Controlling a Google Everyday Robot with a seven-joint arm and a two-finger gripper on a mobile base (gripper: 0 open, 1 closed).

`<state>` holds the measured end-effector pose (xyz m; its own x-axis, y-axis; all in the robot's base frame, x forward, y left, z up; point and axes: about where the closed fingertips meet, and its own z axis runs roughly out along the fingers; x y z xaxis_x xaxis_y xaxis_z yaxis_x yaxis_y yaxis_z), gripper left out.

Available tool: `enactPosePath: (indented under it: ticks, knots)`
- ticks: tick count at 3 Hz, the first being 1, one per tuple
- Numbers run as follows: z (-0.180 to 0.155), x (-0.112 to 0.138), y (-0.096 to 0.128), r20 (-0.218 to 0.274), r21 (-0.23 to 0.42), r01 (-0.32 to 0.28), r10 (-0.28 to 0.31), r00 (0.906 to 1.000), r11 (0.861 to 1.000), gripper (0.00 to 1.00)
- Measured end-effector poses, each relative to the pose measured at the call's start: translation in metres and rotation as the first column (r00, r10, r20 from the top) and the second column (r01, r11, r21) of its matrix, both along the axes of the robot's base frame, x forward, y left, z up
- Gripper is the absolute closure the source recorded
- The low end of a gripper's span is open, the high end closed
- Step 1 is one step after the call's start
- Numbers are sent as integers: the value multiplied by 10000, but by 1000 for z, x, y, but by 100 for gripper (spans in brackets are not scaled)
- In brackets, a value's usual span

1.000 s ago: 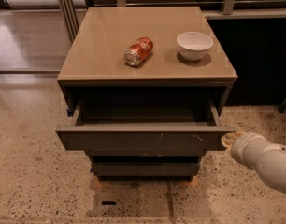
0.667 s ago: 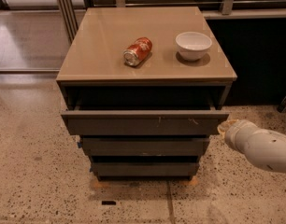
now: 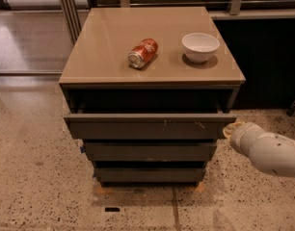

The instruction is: Close top drawer

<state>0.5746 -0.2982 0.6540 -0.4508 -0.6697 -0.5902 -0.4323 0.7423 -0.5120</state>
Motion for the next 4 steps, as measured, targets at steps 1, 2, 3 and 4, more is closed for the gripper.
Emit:
enactPosePath:
  ticks: [1,2,3,4]
  knots:
    - [1,23,13,445,-17,-115,115,9989,9999,100]
    - [0,42,25,737,-21,-213,214,9970,9998,100]
    - [0,56,28,973,-71,-163,169,9951,9998,100]
    - [3,58,30,1045,-32,-177,180,9944,9998,100]
